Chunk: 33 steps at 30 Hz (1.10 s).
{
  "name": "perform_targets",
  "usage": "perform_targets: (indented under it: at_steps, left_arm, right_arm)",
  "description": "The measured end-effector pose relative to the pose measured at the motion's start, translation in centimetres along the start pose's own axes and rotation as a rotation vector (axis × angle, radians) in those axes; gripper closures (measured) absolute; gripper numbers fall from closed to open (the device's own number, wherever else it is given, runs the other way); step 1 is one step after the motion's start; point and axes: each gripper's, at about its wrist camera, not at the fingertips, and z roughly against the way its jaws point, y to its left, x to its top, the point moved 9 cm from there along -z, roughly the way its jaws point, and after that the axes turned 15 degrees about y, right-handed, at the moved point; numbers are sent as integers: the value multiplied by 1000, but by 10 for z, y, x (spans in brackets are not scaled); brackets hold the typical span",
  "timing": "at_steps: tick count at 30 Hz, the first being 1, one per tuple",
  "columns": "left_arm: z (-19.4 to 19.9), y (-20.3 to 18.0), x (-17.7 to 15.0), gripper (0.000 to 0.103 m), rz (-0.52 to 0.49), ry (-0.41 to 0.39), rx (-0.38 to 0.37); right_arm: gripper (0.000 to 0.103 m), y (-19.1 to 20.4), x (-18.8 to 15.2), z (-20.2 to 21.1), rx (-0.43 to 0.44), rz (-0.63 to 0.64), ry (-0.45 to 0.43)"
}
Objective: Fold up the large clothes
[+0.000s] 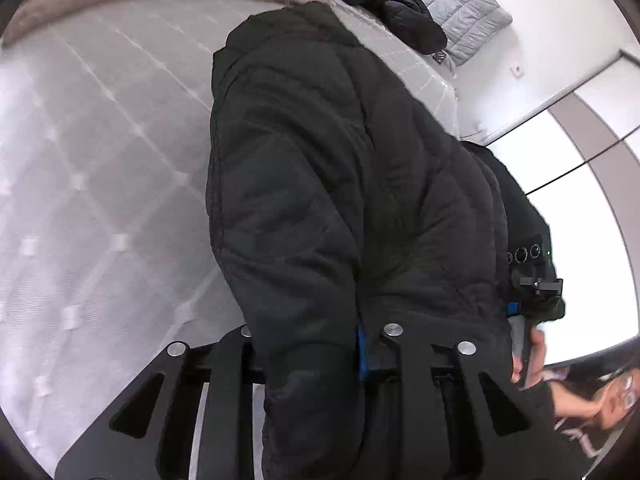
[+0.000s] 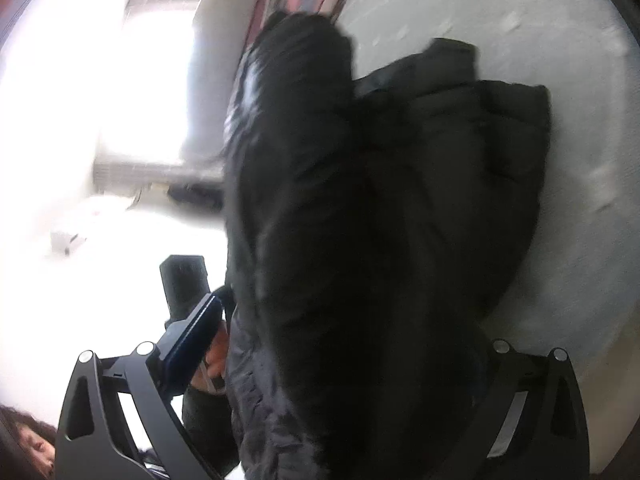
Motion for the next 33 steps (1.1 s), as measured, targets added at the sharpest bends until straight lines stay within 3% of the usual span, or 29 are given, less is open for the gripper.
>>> perform_targets:
  at_steps: [3,4,8,9,11,13,15,17,18,19,20,23,29,33]
  left_arm:
    - [13,18,-11,76,-19,61,17]
    - [12,22,-10,70,-20,82,8]
    - [-4,51,-16,46,83,130,-162]
    - [-5,57,-16,43,115,116,-222]
    - [-11,65,-13,25,173,85,-330]
    - [-26,70,-8,21,208,93,-367]
    - [-33,68,-5,22,196,57,-370]
    - [-29,60,-2,47,154,0,-313]
    - [-26,57,-3,53,147,-13,-288]
    - [-21,55,-2,63,138,-26,-261]
    - [-12,53,0,70,119,-49,-214]
    - [17,49,2,77,71,-101,-103]
    - [108,97,-1,78,69,-165,-8]
    - [149,156,1,75,140,-181,17]
  right_arm:
    - [6,-2,-9,-18,5,-13,45]
    - [6,-6,-7,-21,9,-27,43]
    - [6,-10,-1,-29,14,-55,49]
    - [6,-9,-4,-32,-11,-53,76]
    - [5,-6,-6,-38,-41,-43,106]
    - [6,-7,-4,-45,-120,-36,125]
    - [6,-8,-2,-52,-179,-42,112]
    - [12,-5,0,-57,-223,-31,74]
    - [18,-1,0,-60,-236,-22,66]
    - [40,4,-2,-61,-225,-10,55]
    - [52,9,-2,-59,-212,-9,46]
    - [64,35,-8,-65,-203,35,22]
    - [66,105,-3,-124,-125,155,73]
    - [66,119,15,-185,-111,163,127]
